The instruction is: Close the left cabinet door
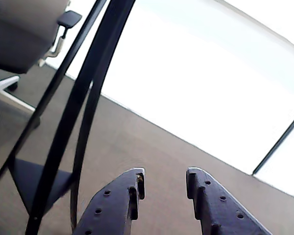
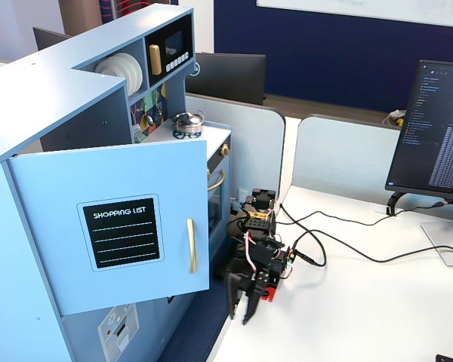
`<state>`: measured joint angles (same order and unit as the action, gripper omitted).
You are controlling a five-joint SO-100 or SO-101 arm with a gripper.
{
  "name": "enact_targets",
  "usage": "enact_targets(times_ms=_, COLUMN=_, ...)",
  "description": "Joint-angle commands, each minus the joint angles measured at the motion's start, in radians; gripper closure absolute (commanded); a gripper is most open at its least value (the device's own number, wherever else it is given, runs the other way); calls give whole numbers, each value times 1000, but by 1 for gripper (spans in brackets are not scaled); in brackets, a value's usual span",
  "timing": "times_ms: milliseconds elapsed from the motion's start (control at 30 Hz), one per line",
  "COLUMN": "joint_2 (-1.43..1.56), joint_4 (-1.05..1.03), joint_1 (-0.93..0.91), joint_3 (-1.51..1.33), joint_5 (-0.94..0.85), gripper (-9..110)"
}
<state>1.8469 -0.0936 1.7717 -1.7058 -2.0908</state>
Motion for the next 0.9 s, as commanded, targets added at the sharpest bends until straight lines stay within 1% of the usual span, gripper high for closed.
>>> enact_targets(times_ms=0, joint_2=52, joint_4=26, joint_1=-66, joint_3=9, joint_5=-9, gripper=102)
enact_targets(times_ms=233, joint_2=127, joint_4=44, joint_1=-181, joint_3=-84, joint_5=26, gripper=102)
enact_targets(times_ms=433, joint_2=241, joint_4=55, joint_1=-314, joint_3=-195, joint_5=32, gripper=102)
enact_targets(times_ms=667, joint_2=324, joint_4=64, joint_1=-568, joint_3=-225, joint_5=86, gripper=102)
enact_targets(times_ms=867, joint_2=319, joint_4=86, joint_1=-770, joint_3=-215, joint_5=98, gripper=102)
